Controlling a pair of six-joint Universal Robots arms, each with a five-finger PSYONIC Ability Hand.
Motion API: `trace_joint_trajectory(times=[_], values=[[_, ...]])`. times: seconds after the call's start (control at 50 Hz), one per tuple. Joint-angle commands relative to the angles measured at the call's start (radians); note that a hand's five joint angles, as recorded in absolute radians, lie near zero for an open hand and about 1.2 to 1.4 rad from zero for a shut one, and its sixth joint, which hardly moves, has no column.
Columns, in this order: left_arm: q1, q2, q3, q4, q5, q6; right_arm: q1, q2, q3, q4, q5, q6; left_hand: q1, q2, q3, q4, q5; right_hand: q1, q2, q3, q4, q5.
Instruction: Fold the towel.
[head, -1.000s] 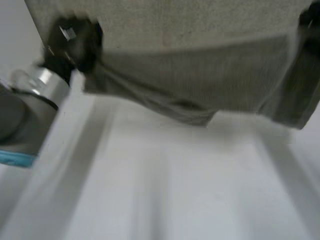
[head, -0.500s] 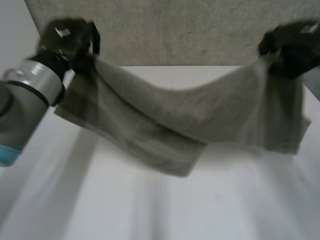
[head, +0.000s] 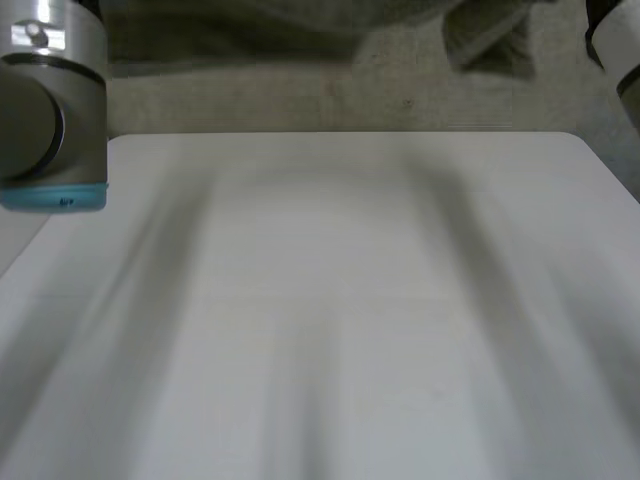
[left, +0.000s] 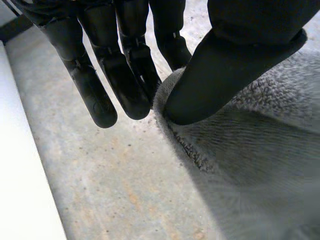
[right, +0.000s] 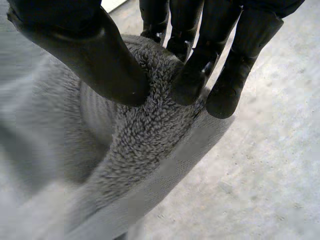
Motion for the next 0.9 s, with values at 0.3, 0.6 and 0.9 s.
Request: trace_joint_trajectory(times=[0.3, 0.6, 0.9], values=[[-0.002, -0.068, -0.597, -0.046, 0.133, -0.007, -0.002, 0.384, 0.158, 0.484, -0.098, -0.449, 0.233, 0.179, 0.180, 0.178, 0.204, 0.083, 0.080, 0.058, 0.062, 0.060], [-0.005, -0.041, -0.611, -0.055, 0.131, -0.011, -0.016, 0.315, 0.277, 0.432, -0.031, -0.443, 0.233, 0.179, 0.180, 0.178, 0.204, -0.538, -0.542, -0.563, -0.559, -0.561], [0.001, -0.011, -0.637, -0.055, 0.131, -0.013, -0.017, 0.100, 0.497, 0.206, -0.029, -0.319, 0.233, 0.179, 0.180, 0.178, 0.204, -0.506, -0.509, -0.531, -0.527, -0.529]])
